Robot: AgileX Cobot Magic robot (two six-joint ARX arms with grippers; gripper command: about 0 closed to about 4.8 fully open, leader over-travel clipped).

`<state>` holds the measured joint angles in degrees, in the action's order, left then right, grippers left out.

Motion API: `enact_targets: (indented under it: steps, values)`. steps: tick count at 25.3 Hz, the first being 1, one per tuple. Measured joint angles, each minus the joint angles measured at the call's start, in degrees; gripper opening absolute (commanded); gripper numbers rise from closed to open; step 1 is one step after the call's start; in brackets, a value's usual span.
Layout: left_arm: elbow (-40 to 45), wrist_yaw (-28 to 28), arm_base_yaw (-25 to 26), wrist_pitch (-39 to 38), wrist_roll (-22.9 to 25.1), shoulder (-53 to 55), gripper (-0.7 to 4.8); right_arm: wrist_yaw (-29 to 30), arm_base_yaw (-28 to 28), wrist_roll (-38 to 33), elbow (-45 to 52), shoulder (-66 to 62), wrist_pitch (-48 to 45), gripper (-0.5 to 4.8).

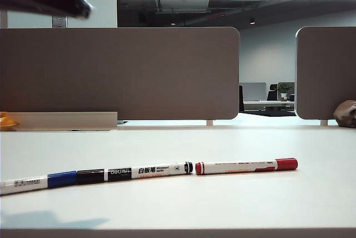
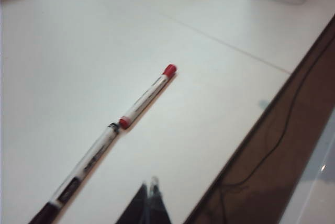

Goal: Pick up the markers one by one and line them up horizontally in a straight line on the table.

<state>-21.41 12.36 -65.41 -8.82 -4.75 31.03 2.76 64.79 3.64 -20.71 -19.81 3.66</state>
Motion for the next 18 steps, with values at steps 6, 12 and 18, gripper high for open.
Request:
enact_targets:
  steps: [6,12,18]
  values:
    - [8.35,-1.42,0.02,5.11,-0.04,0.0,-0.06,0.02,0.0,-0.85,6.95,0.02,-4.35,-0.01]
    - [8.81,-2.16,0.04,0.33,4.52,0.02,-0.06,-3.56,-0.07,-0.59,9.01,-0.28,-1.99,-0.01]
    - [9.4,1.6,2.05,-4.46,9.11,0.02,-0.06,-5.75,-0.17,-0.48,12.11,-0.26,-0.17,-0.01]
